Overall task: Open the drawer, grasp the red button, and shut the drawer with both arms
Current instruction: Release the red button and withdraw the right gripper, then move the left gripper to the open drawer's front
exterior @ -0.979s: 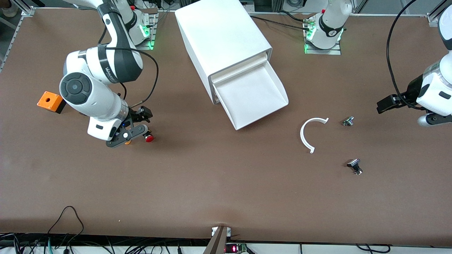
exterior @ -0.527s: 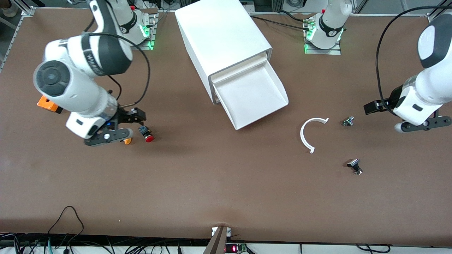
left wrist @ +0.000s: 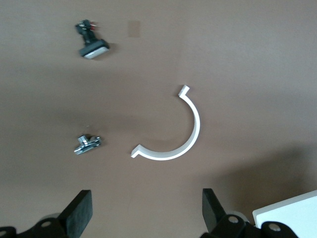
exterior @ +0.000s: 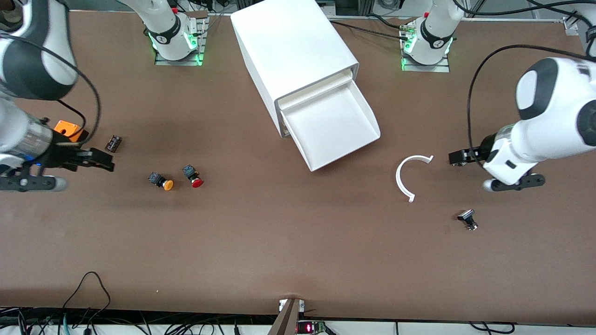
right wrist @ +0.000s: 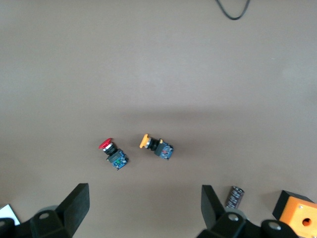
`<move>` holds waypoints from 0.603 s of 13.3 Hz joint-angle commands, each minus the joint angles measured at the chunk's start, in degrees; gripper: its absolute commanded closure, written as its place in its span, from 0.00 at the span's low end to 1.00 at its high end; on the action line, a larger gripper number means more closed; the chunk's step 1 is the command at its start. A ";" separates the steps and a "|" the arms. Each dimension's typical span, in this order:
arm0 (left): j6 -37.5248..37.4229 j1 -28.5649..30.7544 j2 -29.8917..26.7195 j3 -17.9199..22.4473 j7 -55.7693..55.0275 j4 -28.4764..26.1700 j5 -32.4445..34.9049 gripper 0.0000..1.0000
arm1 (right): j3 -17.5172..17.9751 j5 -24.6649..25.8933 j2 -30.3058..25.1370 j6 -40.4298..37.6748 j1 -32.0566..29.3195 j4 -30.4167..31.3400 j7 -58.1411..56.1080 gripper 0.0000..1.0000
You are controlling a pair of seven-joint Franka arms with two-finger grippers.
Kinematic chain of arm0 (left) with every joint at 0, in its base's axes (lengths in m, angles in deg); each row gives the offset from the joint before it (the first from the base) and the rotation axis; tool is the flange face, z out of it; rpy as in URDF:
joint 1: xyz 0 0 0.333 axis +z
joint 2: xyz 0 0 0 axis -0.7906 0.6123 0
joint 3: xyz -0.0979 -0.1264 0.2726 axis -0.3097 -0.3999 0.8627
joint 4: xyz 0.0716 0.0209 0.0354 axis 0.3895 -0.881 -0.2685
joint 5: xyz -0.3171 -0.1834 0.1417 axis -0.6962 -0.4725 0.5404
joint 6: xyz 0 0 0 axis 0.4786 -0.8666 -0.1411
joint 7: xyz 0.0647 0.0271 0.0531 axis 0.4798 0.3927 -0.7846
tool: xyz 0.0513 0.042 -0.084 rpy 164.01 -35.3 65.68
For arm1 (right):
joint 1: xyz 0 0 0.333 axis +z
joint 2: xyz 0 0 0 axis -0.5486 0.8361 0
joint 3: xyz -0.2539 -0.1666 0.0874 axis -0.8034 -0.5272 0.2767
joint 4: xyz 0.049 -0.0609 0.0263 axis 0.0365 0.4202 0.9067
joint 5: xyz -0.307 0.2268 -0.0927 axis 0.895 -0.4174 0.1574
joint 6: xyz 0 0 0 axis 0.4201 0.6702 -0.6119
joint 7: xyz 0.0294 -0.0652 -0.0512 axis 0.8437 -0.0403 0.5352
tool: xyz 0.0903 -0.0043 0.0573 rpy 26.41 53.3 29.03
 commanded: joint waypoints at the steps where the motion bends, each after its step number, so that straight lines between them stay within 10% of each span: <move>1: 3.97 -0.85 -0.28 -0.54 -0.78 -2.71 -2.73 0.02 | 5.25 1.18 -4.45 -1.40 -6.20 1.37 -1.43 0.00; 8: 12.41 -5.68 2.80 -2.21 -17.37 -5.27 -4.33 0.01 | 5.69 6.10 -7.89 -8.87 -5.78 1.29 -3.03 0.00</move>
